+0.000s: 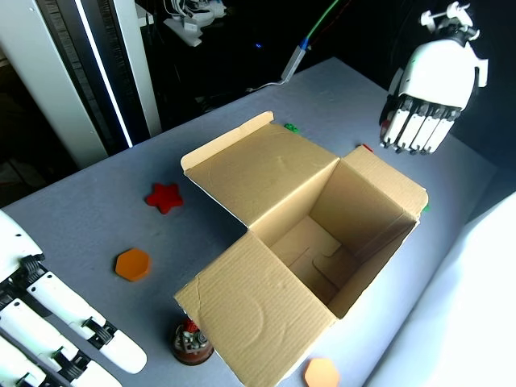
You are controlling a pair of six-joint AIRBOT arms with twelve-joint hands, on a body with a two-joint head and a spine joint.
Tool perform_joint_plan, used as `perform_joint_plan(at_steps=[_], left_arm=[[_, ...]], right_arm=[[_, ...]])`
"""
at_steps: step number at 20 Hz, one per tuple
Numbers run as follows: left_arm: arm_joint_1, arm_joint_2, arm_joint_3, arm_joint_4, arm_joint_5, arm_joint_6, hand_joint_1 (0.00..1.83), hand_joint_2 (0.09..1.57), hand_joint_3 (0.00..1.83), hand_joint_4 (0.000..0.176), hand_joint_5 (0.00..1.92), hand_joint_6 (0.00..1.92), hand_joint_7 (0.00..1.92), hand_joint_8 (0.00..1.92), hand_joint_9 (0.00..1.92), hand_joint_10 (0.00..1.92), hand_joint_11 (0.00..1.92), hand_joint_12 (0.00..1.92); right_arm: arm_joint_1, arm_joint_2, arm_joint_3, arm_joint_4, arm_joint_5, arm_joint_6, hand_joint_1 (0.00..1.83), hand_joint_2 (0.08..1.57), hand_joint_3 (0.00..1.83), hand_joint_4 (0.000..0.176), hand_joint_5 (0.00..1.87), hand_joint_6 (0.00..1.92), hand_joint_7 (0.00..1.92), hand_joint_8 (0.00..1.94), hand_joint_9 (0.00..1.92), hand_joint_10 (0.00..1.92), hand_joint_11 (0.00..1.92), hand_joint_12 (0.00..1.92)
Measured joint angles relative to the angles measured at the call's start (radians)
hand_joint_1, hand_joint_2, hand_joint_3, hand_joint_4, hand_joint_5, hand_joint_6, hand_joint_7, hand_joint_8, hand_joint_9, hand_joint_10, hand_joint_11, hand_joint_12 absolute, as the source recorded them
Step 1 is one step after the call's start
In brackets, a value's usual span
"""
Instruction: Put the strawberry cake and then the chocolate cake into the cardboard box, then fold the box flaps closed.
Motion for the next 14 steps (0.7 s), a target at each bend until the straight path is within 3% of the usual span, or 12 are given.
perform_joint_plan(at_steps=[3,6,14], left_arm=[[-0.06,-0.005,0.0,0.039,-0.019,-0.017,1.19,1.2,0.0,0.0,0.85,1.1,0.8,1.39,0.83,1.3,0.8,1.47],[-0.087,-0.023,0.0,0.075,-0.034,-0.024,1.18,1.2,0.0,0.0,0.81,1.16,0.8,1.39,0.83,1.28,0.8,1.47],[-0.155,-0.082,-0.021,0.134,-0.071,-0.047,1.19,1.19,0.0,0.0,0.84,1.1,0.84,1.36,0.86,1.24,0.83,1.48]], right_arm=[[-0.001,0.002,0.0,0.0,0.016,-0.016,1.33,0.98,0.0,0.003,0.02,0.0,0.03,0.01,0.02,0.01,0.02,0.01],[-0.001,0.002,0.0,0.0,0.031,-0.02,1.31,1.0,0.01,0.0,0.0,0.0,0.01,0.0,0.0,0.0,0.0,0.0],[-0.001,0.002,0.0,0.0,0.032,-0.021,1.28,1.02,0.02,0.008,0.0,0.0,0.02,0.01,0.01,0.0,0.01,0.01]])
